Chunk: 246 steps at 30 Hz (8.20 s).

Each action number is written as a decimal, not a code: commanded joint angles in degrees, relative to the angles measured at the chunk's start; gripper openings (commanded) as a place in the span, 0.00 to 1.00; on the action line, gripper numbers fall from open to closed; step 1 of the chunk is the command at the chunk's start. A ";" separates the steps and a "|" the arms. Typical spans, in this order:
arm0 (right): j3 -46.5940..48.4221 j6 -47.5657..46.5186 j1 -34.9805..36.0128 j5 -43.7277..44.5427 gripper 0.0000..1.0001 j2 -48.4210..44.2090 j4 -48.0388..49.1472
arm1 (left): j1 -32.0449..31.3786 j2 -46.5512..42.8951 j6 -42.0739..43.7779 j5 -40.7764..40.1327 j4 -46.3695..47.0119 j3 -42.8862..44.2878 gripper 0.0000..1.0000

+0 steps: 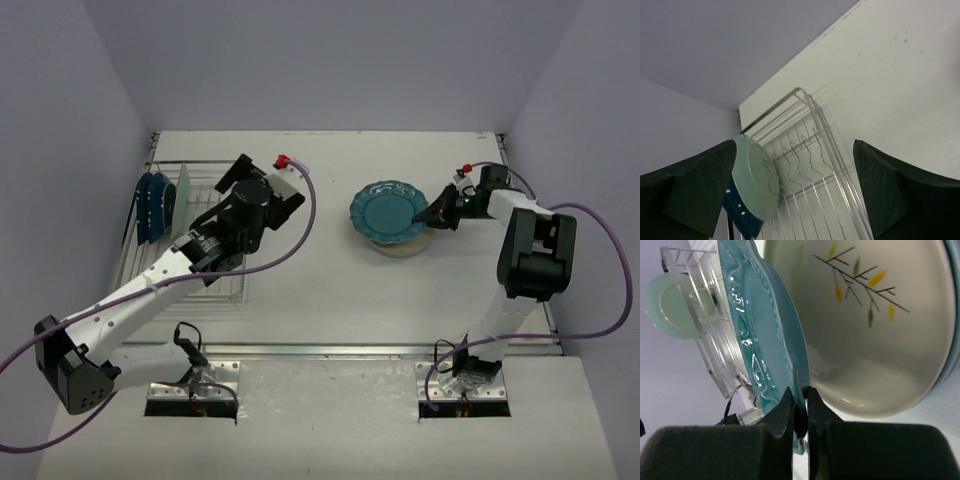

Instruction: Unload the plates from the dish rack

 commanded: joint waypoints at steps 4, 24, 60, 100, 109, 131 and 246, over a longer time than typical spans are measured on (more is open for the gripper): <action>5.77 -2.14 -0.57 -7.02 0.00 2.73 2.23 | 8.75 -8.45 -12.57 6.42 -10.35 0.14 1.00; 11.17 -7.93 -0.86 0.01 0.31 8.42 -7.05 | 12.87 -11.06 -17.34 8.34 -13.62 1.56 1.00; -0.23 -25.37 9.51 33.58 0.99 -37.14 -6.57 | 46.90 20.86 -29.59 31.35 -31.02 25.98 0.81; -2.31 -19.33 10.80 22.39 0.99 -38.87 -6.44 | 51.47 27.84 -20.10 48.52 -39.06 50.52 0.00; 1.78 -11.43 10.88 15.50 0.99 -36.37 -7.00 | 20.17 10.37 4.32 23.09 -22.65 28.28 0.00; 3.89 -10.01 24.36 1.82 0.99 -23.89 -11.13 | -29.98 -0.61 56.92 -9.40 44.14 -26.01 0.00; 0.66 -23.01 21.75 32.64 0.99 -26.33 -10.10 | 68.91 39.26 -17.51 57.24 -32.74 36.47 0.35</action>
